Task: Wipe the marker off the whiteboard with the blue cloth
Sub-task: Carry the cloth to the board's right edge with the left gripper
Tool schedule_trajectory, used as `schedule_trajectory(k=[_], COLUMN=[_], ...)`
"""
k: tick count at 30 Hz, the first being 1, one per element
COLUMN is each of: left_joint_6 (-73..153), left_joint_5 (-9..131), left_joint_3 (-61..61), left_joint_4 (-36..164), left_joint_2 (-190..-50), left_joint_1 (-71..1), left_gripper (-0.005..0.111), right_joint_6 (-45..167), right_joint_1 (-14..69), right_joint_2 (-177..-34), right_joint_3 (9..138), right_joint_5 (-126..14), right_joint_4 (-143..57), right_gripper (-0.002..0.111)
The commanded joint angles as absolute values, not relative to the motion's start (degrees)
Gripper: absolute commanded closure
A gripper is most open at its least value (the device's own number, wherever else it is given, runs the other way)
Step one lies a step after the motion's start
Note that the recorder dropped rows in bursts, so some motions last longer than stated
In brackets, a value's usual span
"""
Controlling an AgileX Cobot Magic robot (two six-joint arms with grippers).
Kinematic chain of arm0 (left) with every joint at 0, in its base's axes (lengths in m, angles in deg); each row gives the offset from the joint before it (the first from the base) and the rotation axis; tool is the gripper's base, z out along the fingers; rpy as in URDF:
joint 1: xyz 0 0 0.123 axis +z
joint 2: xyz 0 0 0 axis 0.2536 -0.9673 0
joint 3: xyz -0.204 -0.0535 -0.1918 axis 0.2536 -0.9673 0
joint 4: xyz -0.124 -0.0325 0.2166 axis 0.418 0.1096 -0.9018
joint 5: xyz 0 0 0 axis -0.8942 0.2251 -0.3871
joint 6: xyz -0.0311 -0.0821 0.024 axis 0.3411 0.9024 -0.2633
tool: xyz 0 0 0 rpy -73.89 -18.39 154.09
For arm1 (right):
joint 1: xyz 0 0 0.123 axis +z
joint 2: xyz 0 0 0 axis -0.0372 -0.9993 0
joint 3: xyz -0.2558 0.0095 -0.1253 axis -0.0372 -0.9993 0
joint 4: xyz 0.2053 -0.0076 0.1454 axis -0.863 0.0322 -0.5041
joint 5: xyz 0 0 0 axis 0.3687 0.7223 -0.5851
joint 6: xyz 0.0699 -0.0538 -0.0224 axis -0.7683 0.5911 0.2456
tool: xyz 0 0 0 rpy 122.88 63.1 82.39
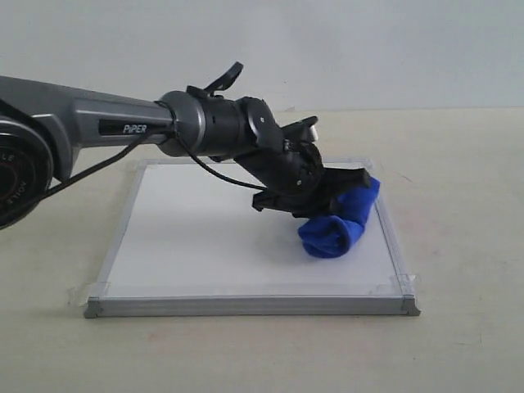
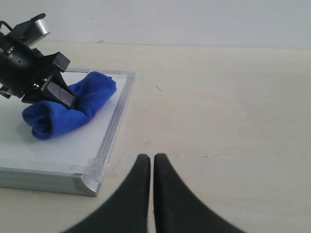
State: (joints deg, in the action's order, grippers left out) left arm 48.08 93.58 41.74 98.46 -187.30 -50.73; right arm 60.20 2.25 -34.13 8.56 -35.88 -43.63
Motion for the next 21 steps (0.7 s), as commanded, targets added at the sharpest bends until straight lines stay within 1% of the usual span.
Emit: schedule_trajectory(k=[1,4,7,13,18,21], left_joint_6=[56.44,56.5,49.77,32.86,18.97,12.85], left_joint_5=[93.41,92.6,91.92,92.59,99.54,100.17], left_joint_3=[41.45,41.45,41.45,41.45,41.45,41.45], left_joint_4=[88.68,94.9,105.87,128.12,155.71,162.24], left_joint_2=[-187.48,-187.11,-187.11,-187.1,-186.98,-186.74], left_joint_1=[-44.7,-41.55,-41.27,-45.54,-48.85,-50.35], left_gripper=[0.102,0.102,0.102,0.102,0.102,0.102], right_joint_6=[60.2,60.2,60.2,60.2,60.2,60.2], right_joint_1=[2.13,2.13,2.13,2.13,2.13,2.13], right_joint_2=[-33.88,-33.88,-33.88,-33.88,-33.88,-33.88], right_joint_3=[8.6,8.6,8.6,8.6,8.6,8.6], right_joint_5=[-36.34,-36.34,-36.34,-36.34,-36.34,-36.34], right_joint_4=[-43.54,-43.54,-43.54,-43.54,-43.54,-43.54], right_gripper=[0.108,0.108,0.108,0.108,0.108,0.108])
